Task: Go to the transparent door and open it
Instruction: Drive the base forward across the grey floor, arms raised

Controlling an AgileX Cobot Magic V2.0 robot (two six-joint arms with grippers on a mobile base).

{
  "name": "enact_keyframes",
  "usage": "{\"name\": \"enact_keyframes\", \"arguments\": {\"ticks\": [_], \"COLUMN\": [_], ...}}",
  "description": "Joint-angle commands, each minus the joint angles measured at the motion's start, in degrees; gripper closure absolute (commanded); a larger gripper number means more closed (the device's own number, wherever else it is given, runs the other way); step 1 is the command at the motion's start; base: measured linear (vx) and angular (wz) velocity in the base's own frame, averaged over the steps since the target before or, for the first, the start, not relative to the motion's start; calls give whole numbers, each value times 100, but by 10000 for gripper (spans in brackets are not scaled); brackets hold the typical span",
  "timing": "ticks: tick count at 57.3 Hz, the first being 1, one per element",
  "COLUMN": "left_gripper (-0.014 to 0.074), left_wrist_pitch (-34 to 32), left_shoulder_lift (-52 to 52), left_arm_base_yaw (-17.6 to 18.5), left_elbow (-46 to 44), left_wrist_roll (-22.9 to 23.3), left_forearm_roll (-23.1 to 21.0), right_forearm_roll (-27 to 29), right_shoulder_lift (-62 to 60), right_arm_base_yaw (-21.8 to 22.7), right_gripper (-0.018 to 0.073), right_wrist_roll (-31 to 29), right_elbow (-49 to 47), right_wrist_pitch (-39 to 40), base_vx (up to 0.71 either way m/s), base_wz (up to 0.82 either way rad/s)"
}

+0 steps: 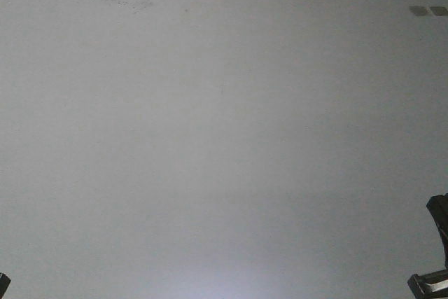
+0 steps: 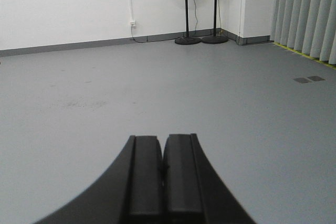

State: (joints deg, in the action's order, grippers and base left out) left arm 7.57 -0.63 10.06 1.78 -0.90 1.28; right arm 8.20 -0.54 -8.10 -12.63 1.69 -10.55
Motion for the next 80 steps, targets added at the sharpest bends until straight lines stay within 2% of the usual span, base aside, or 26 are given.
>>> {"name": "enact_keyframes", "arguments": {"ticks": [1, 44, 80], "left_gripper": [603, 603, 603], "left_wrist_pitch": [-482, -482, -482], "left_shoulder_lift": [-82, -82, -82], "left_arm_base_yaw": [33, 33, 33], "left_elbow": [46, 46, 46], "left_wrist_roll": [17, 17, 17], "left_forearm_roll": [-12, -12, -12], "right_forearm_roll": [-5, -5, -5], "right_shoulder_lift": [-91, -91, -91], "right_arm_base_yaw": [30, 30, 30], "right_gripper": [566, 566, 566], "right_wrist_roll": [-4, -4, -4], "right_elbow": [21, 21, 21], "right_wrist_pitch": [455, 460, 481], "base_vx": [0, 3, 23], "base_wz": [0, 1, 15]}}
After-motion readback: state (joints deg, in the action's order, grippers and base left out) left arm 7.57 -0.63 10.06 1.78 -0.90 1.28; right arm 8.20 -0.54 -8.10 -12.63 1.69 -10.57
